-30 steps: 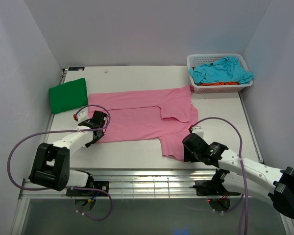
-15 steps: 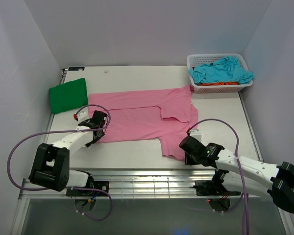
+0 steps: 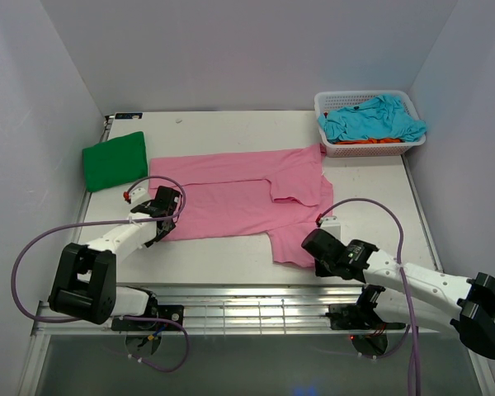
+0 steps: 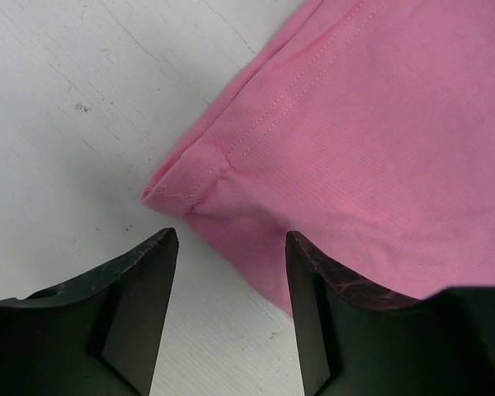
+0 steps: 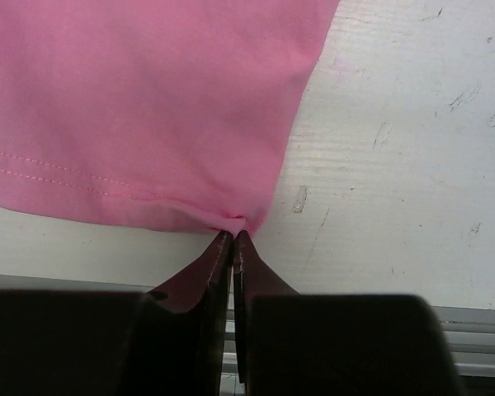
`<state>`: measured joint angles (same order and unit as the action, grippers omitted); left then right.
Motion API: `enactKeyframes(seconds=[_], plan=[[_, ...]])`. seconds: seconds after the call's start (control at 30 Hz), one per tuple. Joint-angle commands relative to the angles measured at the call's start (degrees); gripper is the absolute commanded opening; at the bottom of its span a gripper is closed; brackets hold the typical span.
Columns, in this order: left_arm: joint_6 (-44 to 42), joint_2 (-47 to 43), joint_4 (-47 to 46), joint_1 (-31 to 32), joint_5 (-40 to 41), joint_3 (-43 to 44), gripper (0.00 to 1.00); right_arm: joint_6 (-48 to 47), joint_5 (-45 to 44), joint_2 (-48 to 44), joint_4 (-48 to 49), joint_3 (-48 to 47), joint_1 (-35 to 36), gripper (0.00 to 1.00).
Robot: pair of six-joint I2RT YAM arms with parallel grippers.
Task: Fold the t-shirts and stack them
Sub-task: Fold the tshirt
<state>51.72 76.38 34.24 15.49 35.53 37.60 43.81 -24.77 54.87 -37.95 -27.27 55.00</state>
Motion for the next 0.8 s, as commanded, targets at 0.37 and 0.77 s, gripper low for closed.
enactKeyframes(seconds=[0.37,0.77], plan=[[2.9,-0.4,3.6,-1.4,1.6,2.7,0.57,-2.2,-4.8,1.3,-1.8,-6.0,0.5,0.08],[6.5,1.0,7.1,-1.6,5.3,2.8,0.56,-3.4,-4.2,2.0,0.4,-4.6,0.5,0.08]])
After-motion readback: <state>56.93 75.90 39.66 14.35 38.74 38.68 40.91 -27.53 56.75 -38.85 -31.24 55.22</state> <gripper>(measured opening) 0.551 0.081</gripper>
